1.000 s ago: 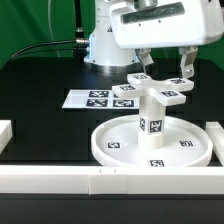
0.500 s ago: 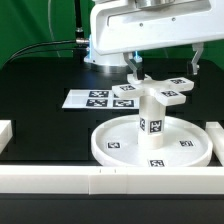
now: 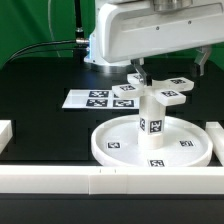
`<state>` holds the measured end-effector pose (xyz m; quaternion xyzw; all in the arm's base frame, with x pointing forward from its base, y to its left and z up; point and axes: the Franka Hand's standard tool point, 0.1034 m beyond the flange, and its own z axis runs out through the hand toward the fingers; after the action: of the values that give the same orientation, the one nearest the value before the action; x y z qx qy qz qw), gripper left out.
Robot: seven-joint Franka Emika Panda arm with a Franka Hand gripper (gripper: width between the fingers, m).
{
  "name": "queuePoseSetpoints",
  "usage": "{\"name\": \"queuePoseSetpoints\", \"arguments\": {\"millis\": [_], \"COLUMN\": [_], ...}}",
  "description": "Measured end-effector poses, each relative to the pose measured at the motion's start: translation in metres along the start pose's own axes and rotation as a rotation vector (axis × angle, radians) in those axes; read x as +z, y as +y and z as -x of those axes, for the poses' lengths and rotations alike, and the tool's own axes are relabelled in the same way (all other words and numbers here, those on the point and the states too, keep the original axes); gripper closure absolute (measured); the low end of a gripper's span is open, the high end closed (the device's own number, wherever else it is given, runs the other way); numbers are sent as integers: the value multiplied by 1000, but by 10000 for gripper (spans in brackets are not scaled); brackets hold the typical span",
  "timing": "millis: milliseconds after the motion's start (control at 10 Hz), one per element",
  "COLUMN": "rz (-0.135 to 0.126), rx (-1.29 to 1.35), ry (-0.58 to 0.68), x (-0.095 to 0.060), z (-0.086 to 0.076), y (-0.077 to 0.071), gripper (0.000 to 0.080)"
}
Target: Assemble round table
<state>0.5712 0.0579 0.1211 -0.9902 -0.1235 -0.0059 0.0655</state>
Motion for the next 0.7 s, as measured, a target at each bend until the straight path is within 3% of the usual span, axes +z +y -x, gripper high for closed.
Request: {"name": "queuePoseSetpoints", "arguments": {"millis": [300,500,700], "rz": [3,-7,-2], "rx": [-373,-614,-735], "ry": [-3,-43,-43], "x": [-1,1,2], "z": [3,11,12], "y": [14,13,16], "gripper": [151,151,151]}}
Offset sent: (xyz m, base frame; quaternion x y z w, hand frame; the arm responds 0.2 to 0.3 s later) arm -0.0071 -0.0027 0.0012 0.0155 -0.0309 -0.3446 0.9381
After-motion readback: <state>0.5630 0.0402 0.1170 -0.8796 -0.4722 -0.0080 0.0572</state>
